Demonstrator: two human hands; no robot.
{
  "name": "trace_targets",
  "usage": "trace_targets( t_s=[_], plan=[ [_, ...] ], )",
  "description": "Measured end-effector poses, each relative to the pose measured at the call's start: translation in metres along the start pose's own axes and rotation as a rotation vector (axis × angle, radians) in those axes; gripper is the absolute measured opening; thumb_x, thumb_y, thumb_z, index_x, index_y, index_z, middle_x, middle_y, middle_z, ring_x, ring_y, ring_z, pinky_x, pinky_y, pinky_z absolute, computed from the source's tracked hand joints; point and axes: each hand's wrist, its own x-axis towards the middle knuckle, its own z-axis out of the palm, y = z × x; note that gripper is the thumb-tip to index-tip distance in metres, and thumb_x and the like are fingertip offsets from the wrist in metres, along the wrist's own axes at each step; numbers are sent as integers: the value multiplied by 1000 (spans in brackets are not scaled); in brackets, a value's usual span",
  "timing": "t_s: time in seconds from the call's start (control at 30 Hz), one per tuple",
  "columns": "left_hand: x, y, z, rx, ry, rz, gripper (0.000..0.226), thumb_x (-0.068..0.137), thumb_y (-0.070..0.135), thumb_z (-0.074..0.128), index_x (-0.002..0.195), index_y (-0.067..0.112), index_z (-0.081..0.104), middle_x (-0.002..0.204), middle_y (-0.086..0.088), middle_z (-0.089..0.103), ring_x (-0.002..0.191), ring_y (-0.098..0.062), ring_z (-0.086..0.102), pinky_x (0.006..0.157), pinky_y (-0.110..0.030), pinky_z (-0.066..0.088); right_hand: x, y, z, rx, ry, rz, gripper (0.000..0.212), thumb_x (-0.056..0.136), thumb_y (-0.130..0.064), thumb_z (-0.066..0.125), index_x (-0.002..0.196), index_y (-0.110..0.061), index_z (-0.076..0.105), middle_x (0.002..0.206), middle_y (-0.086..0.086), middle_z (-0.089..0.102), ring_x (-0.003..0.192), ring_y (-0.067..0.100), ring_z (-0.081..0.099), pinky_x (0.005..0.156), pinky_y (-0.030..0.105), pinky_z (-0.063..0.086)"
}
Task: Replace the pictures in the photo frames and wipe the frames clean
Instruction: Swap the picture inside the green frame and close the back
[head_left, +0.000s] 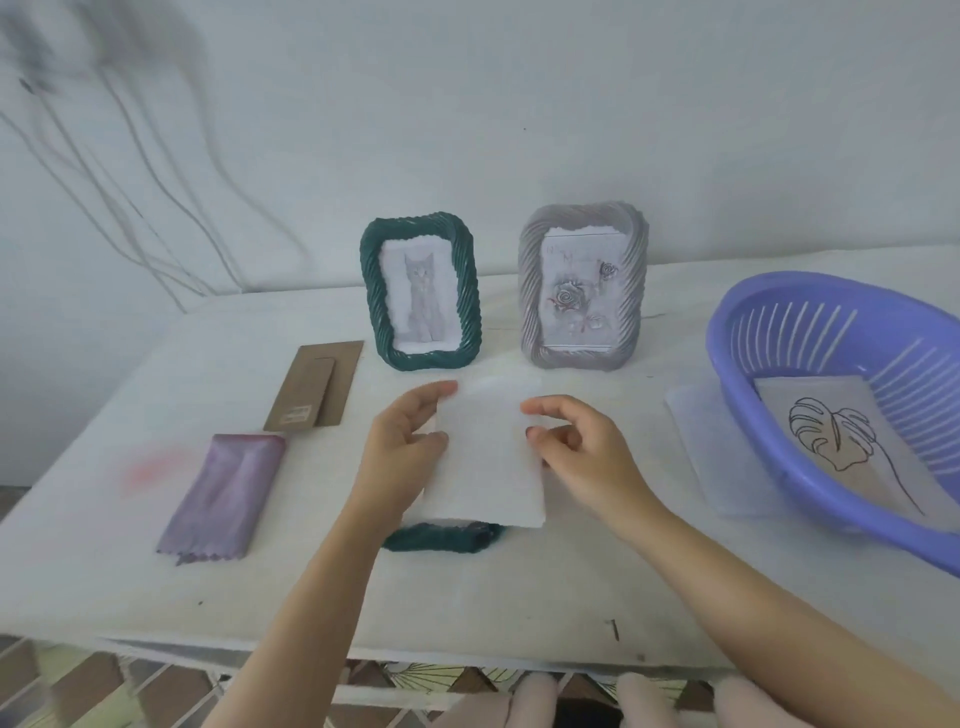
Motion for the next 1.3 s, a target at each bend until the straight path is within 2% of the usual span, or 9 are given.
trace_targets(
  t_s=[0.13,0.23,0.33,0.43,0.5,0.53,0.7,0.9,1.3],
  plan=[
    [4,-16,-19,135,6,-11,54,82,-7,48,102,41,61,119,3,63,62,-6,51,75,-35,50,11,5,23,-76,-10,9,29,82,-8,61,108,-21,62,61,-9,52,52,-2,51,56,7,38],
    [9,-25,-30,311,30,3,53,81,0,52,103,48,58,83,7,66,44,-6,37,56,-22,38,15,3,37,-207,-18,-56,37,80,-5,62,114,-16,60,79,-13,51,60,-10,52,61,-1,34],
    [14,-31,-36,557,25,40,49,83,8,54,117,43,57,53,6,43,50,-10,39,51,-23,31,17,4,45,-351,-49,-125,44,80,-4,60,122,-15,56,111,-3,55,61,-4,52,70,3,35],
    [16,-32,-39,725,-1,87,47,86,13,53,127,37,52,83,13,65,66,-17,52,59,-23,37,20,5,48,-483,-95,-139,48,82,-9,56,129,-17,51,132,-4,46,84,7,56,82,18,39],
    [18,-33,-40,868,-28,122,45,87,16,51,128,35,51,136,20,47,91,-19,59,71,-23,42,22,6,49,-577,-117,-150,48,83,-13,56,131,-17,49,137,-4,41,109,14,51,87,21,38],
    [19,-35,-41,932,-41,143,44,88,17,50,129,34,51,145,21,35,101,-18,58,75,-24,43,23,6,50,-619,-121,-157,48,84,-15,56,131,-16,49,138,-3,40,118,15,46,91,23,37],
    [26,-50,-46,1029,-68,304,42,90,18,46,130,25,52,145,5,41,119,-24,43,94,-31,37,24,5,50,-735,-121,-150,47,86,-22,53,133,-16,47,144,-1,33,128,20,35,99,29,34],
    [25,-57,-52,1113,-130,294,79,73,64,12,136,29,44,149,-2,35,137,-25,27,111,-35,19,21,6,54,-777,-151,-160,52,88,-36,52,136,-18,42,145,-3,34,125,21,36,101,28,31],
    [26,-67,-49,1119,-54,363,66,84,55,25,129,17,54,134,-7,54,120,-30,50,99,-40,38,20,11,56,-835,-146,-200,61,89,-45,49,141,-20,34,146,-6,33,124,20,35,103,25,26]
  ],
)
